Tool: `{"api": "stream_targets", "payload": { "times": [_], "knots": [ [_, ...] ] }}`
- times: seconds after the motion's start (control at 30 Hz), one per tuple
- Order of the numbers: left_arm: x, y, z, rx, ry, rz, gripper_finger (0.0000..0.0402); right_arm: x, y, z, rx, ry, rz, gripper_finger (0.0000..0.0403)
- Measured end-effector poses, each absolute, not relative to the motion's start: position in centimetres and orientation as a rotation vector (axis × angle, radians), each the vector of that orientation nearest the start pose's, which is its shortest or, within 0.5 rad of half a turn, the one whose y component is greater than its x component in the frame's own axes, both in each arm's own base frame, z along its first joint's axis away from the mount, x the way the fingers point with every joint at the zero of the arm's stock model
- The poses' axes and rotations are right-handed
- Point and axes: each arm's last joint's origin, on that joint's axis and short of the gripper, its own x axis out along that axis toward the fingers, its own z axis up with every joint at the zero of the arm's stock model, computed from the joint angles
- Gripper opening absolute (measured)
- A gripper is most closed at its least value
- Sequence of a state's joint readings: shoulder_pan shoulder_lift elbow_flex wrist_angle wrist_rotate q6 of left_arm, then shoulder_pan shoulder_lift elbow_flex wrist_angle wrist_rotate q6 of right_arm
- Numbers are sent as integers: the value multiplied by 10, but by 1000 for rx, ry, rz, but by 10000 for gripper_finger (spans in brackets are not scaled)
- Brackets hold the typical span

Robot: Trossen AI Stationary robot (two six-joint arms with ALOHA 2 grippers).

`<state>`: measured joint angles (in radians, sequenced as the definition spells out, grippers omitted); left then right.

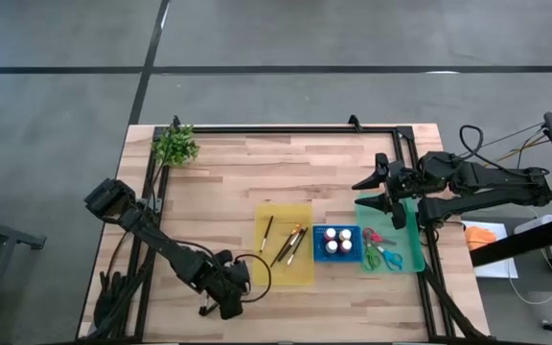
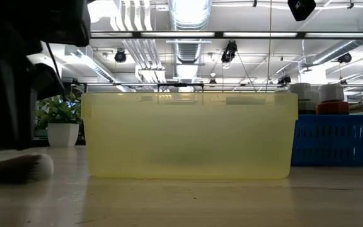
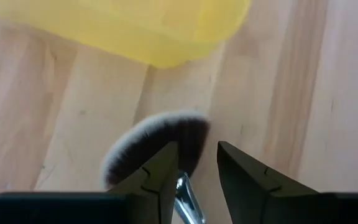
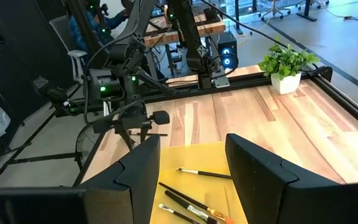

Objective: Pick & Place Paint Supplies
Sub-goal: Put the silver and black highlighter brush into the yellow bin

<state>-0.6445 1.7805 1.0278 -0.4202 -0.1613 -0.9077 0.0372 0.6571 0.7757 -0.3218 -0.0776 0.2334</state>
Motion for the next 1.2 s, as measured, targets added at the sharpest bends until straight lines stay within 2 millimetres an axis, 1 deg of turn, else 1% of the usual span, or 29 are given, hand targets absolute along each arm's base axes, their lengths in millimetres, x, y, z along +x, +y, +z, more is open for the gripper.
{"api": "stream_targets", "payload": {
  "times": [0.47,0.7,0.8,0.87,0.93,1.0,1.07,1.1,1.2],
  "knots": [
    [266,-185,133,-323,1164,29,123,143,7,325,240,243,84,180],
    [266,-176,127,-329,1179,58,122,145,8,319,266,252,81,180],
    [267,-171,126,-357,1179,88,118,146,8,318,269,246,81,180],
    [267,-168,125,-379,1178,116,107,146,8,318,271,240,81,180],
    [267,-167,125,-383,1179,125,86,146,8,318,272,232,83,180],
    [268,-166,125,-404,1177,145,58,146,8,319,272,224,84,180],
    [268,-166,125,-454,1178,178,24,146,8,319,273,223,84,180],
    [268,-166,125,-484,1177,197,14,146,8,319,273,222,84,180],
    [267,-169,125,-536,1173,225,10,146,8,319,273,223,84,180]
  ]
}}
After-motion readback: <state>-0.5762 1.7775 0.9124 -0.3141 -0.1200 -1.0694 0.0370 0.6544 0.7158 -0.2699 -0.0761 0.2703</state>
